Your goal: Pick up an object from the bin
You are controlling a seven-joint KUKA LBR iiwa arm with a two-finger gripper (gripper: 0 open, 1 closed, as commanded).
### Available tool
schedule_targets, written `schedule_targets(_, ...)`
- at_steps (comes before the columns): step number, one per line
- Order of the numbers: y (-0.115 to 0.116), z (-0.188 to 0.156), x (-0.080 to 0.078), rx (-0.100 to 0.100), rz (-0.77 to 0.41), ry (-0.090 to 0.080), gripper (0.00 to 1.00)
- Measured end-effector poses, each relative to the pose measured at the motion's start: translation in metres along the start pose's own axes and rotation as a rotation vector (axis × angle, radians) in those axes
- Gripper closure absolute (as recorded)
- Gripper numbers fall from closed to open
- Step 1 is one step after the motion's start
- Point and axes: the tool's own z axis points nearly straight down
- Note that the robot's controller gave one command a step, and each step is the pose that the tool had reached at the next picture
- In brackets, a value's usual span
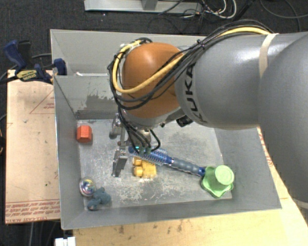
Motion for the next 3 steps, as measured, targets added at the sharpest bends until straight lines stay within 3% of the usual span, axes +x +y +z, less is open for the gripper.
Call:
schedule_targets(1, 0.052, 0.117, 0.055, -0.004, -0.138, -0.018, 0.00)
schedule_targets(2, 0.034, 0.088, 0.067, -0.001, -0.171, -0.012, 0.00)
schedule_targets(3, 0.042, 0.078, 0.065, -0.002, -0.023, -0.009, 0.00)
